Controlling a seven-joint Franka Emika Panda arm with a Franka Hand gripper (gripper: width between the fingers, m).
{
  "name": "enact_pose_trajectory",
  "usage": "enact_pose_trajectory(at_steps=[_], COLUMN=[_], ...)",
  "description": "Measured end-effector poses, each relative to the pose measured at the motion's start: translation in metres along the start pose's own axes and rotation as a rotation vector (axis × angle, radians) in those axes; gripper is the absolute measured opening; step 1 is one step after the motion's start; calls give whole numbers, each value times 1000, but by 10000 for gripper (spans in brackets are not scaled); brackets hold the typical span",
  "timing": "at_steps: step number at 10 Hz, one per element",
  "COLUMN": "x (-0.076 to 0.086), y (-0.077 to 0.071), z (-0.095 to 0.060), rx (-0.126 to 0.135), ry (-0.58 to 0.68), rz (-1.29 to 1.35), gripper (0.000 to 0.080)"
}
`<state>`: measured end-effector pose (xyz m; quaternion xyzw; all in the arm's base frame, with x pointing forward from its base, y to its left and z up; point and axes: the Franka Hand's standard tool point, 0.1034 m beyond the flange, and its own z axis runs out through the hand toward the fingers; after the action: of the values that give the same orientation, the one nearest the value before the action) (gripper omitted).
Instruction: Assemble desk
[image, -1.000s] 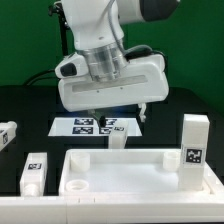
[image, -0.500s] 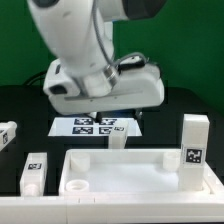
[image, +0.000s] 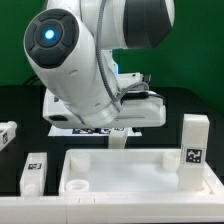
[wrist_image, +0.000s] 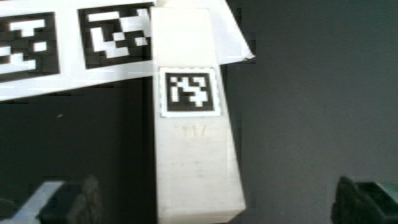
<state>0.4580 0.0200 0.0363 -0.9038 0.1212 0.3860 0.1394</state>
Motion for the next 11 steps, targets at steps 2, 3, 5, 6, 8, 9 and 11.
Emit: enact_pose_trajectory(at_steps=[2,3,5,6,8,9,11], x=[-7,-3,2,3,2,0,-2], y=[7,3,1,1,4,6,7], z=[10,11,8,9,29,38,45], rx=[10,-2,-4,-4,-8,-12,-16], ry=[-152,-236,-218,-219,-221,-228,-238], rz=[96,140,131,132,138,142,150], gripper=[649,649,649,649,649,649,649])
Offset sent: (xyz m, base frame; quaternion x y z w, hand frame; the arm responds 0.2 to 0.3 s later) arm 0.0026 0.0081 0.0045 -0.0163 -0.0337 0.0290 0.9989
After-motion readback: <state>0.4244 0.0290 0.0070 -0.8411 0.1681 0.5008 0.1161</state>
